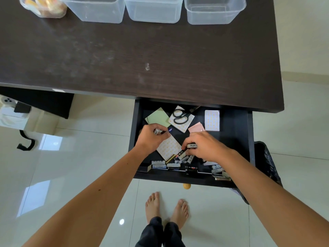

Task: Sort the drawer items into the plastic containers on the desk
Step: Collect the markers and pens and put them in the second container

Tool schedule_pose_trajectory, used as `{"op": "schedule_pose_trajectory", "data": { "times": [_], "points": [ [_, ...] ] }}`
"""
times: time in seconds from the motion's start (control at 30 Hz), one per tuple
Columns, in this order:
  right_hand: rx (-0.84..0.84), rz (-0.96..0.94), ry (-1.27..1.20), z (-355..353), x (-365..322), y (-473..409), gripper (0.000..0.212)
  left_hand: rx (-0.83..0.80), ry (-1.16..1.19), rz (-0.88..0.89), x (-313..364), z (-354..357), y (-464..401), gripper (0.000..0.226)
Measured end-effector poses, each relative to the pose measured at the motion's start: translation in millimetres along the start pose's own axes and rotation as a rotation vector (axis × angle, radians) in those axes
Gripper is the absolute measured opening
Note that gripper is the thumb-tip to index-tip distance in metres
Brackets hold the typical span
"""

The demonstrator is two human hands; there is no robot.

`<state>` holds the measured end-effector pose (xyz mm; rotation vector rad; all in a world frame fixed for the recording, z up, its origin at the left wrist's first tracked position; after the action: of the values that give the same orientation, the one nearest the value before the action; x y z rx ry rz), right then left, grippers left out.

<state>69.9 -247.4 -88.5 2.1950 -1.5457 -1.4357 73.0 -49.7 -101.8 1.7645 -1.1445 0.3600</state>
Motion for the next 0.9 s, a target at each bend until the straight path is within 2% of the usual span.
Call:
{"op": "schedule_pose_trajectory", "data": {
  "times": [0.13, 0.27, 0.33, 0.47, 0.63, 0.7, 0.9],
  "points": [
    [-0.023, -0.006, 0.072, 4, 0, -1, 0.027, 0.045, -0.033, -0.008, 2, 1, 2, 0.023],
    [-0.057, -0.058, 0.249, 10, -8, 0, 0.025, 0.101, -0.055, 0.004, 4, 0, 3, 0.024],
    [-0.055, -0.066, 0.254, 13, -8, 1, 0.024, 0.105, -0.043, 0.005, 4, 1, 2, 0.025],
    [0.015, 0.037, -0.05, 3, 6, 5, 0.018, 0.106, -0.04, 0.014, 4, 3, 2, 0.027],
    [0.021, 0.09, -0.411, -12, 13, 21, 0.028, 0.094, -0.053, 0.028, 5, 4, 3, 0.033],
    [0.001, 0.113, -0.515, -14, 16, 27, 0.031, 0.079, -0.061, 0.018, 5, 5, 3, 0.033],
    [-0.042, 0.185, -0.749, -5, 25, 36, 0.021, 0.07, -0.123, 0.02, 9, 2, 0, 0.028]
  ]
}}
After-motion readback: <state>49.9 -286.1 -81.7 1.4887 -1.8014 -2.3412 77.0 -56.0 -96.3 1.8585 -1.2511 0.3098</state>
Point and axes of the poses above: each hand's wrist, its own y-axis away from the middle knuckle, its own z-axis out of the palm, x = y × z, the point moved 8 cm from there along -y, towards the middle knuckle, and after that the axes turned 9 degrees about -y, right-handed, at the moved point
